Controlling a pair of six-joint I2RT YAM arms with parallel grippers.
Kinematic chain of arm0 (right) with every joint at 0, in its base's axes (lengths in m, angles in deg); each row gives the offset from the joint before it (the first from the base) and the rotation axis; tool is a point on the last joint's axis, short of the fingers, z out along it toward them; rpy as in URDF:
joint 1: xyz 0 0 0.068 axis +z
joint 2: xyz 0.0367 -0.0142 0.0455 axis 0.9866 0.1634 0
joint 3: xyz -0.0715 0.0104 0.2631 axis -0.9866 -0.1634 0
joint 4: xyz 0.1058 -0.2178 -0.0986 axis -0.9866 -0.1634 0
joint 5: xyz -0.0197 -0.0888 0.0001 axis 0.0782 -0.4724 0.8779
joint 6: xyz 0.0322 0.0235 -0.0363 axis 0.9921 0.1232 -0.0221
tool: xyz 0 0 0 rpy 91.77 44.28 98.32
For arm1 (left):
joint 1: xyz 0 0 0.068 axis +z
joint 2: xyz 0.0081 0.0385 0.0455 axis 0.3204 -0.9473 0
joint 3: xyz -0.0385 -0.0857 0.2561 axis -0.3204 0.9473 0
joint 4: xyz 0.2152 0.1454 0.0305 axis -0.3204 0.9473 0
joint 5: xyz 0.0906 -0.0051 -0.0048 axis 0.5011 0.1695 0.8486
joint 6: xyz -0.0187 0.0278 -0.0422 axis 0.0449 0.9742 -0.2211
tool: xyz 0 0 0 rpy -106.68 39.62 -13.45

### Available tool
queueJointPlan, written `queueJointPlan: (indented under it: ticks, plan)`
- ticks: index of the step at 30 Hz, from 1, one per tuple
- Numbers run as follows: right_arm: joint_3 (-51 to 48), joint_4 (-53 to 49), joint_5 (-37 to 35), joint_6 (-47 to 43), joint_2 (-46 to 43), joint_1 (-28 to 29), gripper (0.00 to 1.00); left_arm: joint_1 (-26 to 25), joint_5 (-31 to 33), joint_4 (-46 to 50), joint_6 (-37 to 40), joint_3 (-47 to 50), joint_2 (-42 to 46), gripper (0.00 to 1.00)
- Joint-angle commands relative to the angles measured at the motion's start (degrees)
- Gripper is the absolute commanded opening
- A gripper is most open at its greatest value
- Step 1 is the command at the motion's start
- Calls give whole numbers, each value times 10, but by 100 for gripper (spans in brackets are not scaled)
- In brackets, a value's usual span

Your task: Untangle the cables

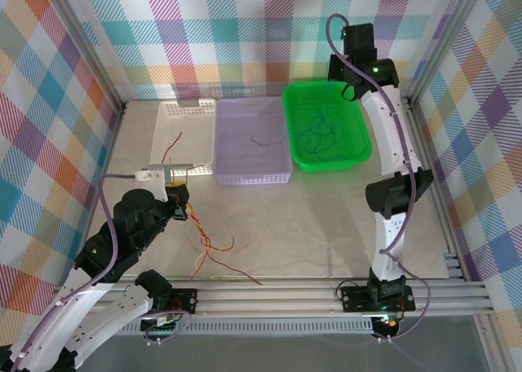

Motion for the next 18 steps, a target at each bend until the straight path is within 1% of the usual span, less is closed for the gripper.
queueJointPlan:
  ticks: [1, 5, 9, 16, 18]
  plan:
    - [-5, -45, 27, 51, 22, -38, 0, 6, -10, -17, 10, 0, -2, 0]
    - [-16, -78, 33, 55, 61, -55, 0, 6, -13, -17, 10, 0, -6, 0]
    - [-58, -72, 38, 55, 77, -56, 0, 6, -15, -17, 11, -1, -11, 0]
    - [-88, -84, 65, 60, 110, -54, 0, 6, -10, -16, 11, -2, -15, 0]
    - [-107, -76, 72, 60, 108, -53, 5, 6, -11, -16, 11, -2, -17, 0]
